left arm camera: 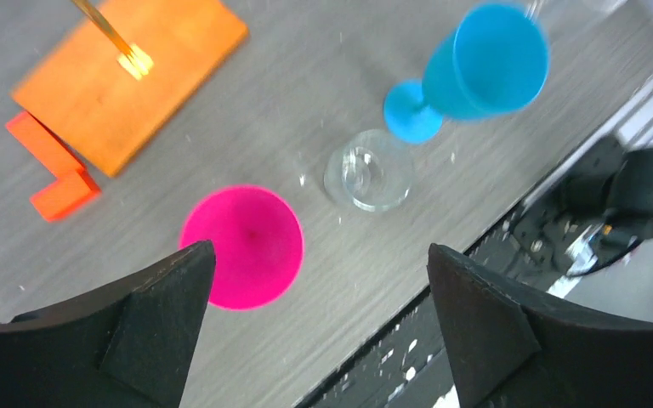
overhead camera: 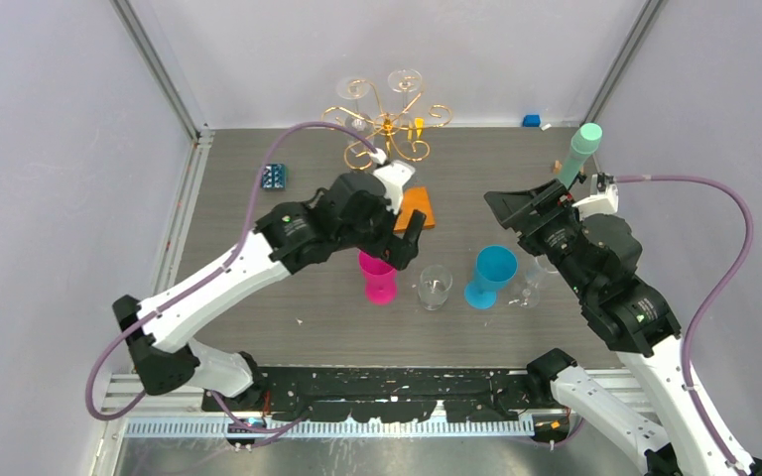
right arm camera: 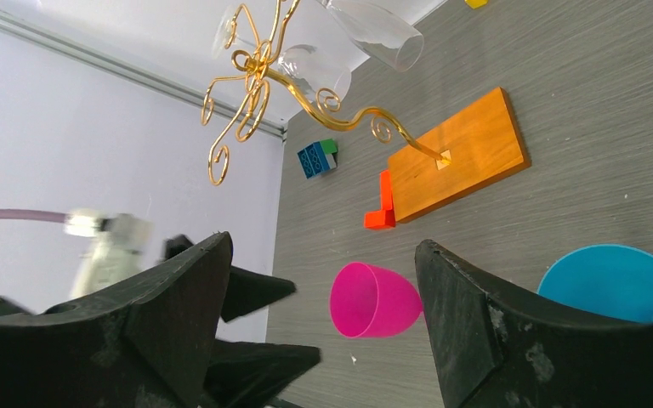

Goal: Take the wine glass off the wine glass rack

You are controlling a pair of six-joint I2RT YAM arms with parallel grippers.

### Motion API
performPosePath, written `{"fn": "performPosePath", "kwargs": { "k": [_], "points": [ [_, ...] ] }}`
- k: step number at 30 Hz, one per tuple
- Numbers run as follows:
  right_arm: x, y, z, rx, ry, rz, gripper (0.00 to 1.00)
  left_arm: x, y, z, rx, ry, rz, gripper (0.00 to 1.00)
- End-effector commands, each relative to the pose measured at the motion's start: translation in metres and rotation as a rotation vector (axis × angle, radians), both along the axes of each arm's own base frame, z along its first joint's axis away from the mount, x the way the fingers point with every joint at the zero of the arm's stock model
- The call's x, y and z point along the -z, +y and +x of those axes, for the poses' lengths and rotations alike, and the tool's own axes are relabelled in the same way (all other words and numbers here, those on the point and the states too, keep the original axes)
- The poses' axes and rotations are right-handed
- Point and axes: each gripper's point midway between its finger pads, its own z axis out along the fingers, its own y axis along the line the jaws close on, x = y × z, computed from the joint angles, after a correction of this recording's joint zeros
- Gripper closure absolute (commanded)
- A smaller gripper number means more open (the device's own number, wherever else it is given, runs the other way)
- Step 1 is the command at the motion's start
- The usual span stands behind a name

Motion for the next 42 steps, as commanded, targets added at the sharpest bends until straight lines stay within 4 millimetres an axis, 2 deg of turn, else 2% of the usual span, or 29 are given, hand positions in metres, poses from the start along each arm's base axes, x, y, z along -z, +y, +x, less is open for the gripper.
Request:
{"fn": "performPosePath", "kwargs": {
  "k": [1,4,9,10,11,13,16,18,21,27,36,42],
  "points": [
    [-0.005,0.003,0.003,-0.003,-0.011,0.023,0.16,-0.086,0.007,0.03,-0.039,-0.206,-0.21,0.0],
    [-0.004,0.004,0.004,-0.006,-0.006,0.021,0.16,-0.119,0.025,0.055,-0.123,-0.213,-0.344,0.0],
    [-0.003,0.009,0.004,-0.025,0.003,0.022,0.17,-0.16,0.055,0.095,-0.245,-0.253,-0.476,0.0],
    [-0.002,0.01,0.005,-0.028,0.008,0.022,0.18,-0.17,0.066,0.108,-0.29,-0.27,-0.509,0.0],
    [-0.002,0.011,0.006,-0.034,0.01,0.022,0.18,-0.173,0.07,0.116,-0.319,-0.263,-0.536,0.0],
    [-0.001,0.014,0.007,-0.044,0.018,0.02,0.19,-0.182,0.096,0.143,-0.421,-0.263,-0.593,0.06],
    [0.0,0.018,0.008,-0.063,0.026,0.016,0.19,-0.181,0.128,0.18,-0.553,-0.238,-0.652,0.17],
    [0.0,0.02,0.008,-0.07,0.027,0.014,0.19,-0.181,0.141,0.202,-0.588,-0.209,-0.728,0.24],
    [0.0,0.018,0.008,-0.063,0.023,0.012,0.2,-0.177,0.144,0.231,-0.562,-0.167,-0.78,0.28],
    [0.003,0.015,0.007,-0.056,0.028,0.0,0.2,-0.175,0.136,0.268,-0.482,-0.109,-0.839,0.39],
    [0.004,0.014,0.006,-0.052,0.026,-0.013,0.22,-0.163,0.12,0.301,-0.44,-0.039,-0.853,0.39],
    [0.008,0.013,0.006,-0.049,0.036,-0.011,0.22,-0.133,0.12,0.315,-0.513,0.085,-0.826,0.45]
  ]
}}
